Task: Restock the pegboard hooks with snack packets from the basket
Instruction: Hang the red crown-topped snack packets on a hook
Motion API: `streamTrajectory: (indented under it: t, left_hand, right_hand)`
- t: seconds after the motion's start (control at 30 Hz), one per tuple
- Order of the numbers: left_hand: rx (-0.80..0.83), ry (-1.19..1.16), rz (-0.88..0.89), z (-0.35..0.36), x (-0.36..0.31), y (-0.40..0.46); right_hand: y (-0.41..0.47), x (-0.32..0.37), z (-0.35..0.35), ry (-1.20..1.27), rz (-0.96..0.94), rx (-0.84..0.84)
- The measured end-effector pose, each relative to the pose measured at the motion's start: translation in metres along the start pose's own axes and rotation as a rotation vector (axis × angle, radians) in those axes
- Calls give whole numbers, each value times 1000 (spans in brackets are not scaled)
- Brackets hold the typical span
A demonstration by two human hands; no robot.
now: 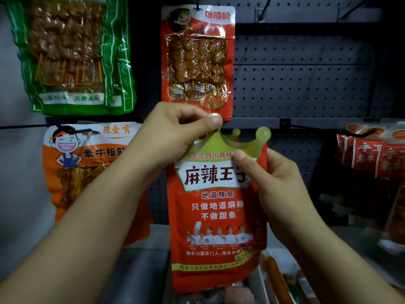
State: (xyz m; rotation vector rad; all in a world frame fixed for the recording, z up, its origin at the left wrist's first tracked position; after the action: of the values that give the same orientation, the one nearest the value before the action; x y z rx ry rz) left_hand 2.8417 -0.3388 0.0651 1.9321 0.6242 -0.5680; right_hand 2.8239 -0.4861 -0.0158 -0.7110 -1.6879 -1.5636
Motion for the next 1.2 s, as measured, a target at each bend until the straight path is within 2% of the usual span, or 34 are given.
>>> streamTrajectory:
  t: [0.2,0.33,0.37,0.47,0.53,0.63,0.8,1.0,1.2]
  left_hand:
    - [142,-76,-120,13,12,15]
    - [245,-306,-194,26,31,13]
    - [226,-311,-180,26,36,13]
    - [10,-85,-4,6,39,17]
    - [-89,-52,39,-3,45,15]
    - [-157,-147,-48,-6,75,11]
    - [-180,-366,-227,10,133,1]
    - [-249,-248,-292,9,166,23]
    - [-325,-160,-379,2,193,42]
  right_hand:
    - [4,-9,-4,6,30,-12]
    - [1,-22,-7,-25,68,-7]
    - [0,-27,-9,-43,81,-8]
    - [-1,-41,-19,-86,137,-38]
    - [2,-49,-24,-102,177,-66]
    - [12,-56,-31,-152,202,-109]
    - [33,-77,-41,-158,271,-184]
    - [51,-91,-56,-353,275,-227]
    - [73,-97,-77,-581,369,-301]
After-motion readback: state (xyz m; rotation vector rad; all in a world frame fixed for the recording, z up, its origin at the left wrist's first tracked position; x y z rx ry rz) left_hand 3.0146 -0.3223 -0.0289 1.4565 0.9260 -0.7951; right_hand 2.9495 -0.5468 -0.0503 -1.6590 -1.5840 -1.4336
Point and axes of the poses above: each hand's wrist, its own y-axis towards the middle knuckle, its own z-axis out of the palm, x = y × z, the point moved 10 cm from there along y, towards the middle knuckle, and after that the axes turned 11 degrees about x, right-handed, at the moved point
